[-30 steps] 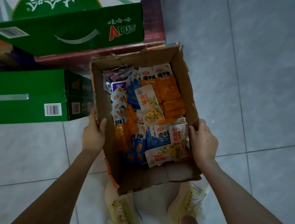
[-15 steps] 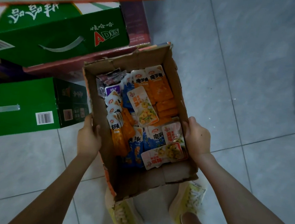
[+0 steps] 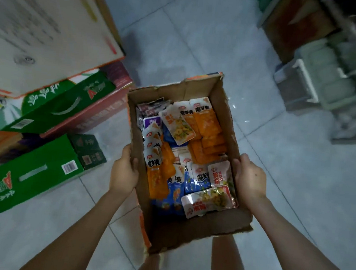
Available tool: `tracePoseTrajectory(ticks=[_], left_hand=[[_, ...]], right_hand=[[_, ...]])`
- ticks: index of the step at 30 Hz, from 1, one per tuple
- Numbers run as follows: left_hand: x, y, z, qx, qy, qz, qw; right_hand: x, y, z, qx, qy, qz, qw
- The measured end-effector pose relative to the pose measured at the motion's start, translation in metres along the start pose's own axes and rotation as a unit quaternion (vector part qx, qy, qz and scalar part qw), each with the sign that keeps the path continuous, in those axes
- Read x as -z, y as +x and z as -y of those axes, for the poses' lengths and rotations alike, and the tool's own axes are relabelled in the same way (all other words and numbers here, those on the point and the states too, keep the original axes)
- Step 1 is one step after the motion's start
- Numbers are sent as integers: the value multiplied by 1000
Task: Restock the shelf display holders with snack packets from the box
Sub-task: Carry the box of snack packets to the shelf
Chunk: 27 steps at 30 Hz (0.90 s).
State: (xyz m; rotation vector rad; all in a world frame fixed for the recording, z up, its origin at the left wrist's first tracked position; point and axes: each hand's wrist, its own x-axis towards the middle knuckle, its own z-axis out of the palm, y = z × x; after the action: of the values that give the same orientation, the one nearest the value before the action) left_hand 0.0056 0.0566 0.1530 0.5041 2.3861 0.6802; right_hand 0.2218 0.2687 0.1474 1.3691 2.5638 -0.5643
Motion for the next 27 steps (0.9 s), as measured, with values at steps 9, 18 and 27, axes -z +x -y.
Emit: tracePoseTrajectory(ticks=[9, 18, 27], left_hand=[[49, -96, -197, -192, 110, 106, 970], [-23, -227, -412, -341, 212, 243, 883], [-170, -376, -568, -444, 279, 360, 771]], right_hand=[[178, -183, -61, -192, 68, -117, 972], [279, -347, -177, -411, 152, -121, 891], [324, -481, -295, -578, 238, -191, 757]])
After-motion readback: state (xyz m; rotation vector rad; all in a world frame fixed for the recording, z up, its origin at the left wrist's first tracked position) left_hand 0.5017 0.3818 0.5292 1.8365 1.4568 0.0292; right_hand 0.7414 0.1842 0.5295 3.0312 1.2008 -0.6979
